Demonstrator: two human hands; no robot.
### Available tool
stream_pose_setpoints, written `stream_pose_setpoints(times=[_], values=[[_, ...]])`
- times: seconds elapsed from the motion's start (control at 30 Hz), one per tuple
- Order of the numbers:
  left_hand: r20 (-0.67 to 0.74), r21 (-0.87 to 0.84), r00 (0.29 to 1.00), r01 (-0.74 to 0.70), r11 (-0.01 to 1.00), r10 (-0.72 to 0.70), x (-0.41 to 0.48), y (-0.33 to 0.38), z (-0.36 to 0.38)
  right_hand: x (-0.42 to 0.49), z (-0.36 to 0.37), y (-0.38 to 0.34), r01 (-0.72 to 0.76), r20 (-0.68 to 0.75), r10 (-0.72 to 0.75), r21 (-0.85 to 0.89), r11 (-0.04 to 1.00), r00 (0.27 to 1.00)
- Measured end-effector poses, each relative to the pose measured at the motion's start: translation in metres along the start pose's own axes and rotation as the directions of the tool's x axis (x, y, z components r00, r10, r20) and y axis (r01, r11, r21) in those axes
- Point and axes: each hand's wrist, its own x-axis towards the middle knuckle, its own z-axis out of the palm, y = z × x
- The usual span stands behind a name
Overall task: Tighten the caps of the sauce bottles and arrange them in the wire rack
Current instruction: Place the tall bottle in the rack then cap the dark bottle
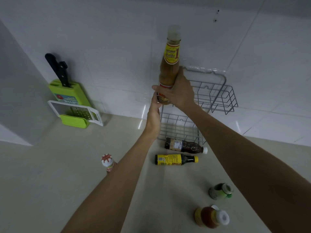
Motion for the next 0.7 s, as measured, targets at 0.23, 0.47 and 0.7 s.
stream_pose_setpoints(times=[0.23,0.47,0.7], values=[[-0.088,0.089,0.996,0.025,0.996,-0.017,-0.009,-0.001,-0.004,-0.041,-0.029,0.015,0.202,-0.101,-0.203,-0.019,0.979,0.974],[-0.119,0.738,0.991,0.052,0.673,0.055,-0.045,-0.089,-0.003,-0.136,-0.053,0.160,-0.051,0.228,0.151,-0.393,0.918,0.962],[0.401,0.910,0.808,-0.405,0.087,-0.431,-0.038,-0.146,-0.009,-0.131,-0.021,0.225,-0.909,0.261,0.872,0.073,0.410,0.414]])
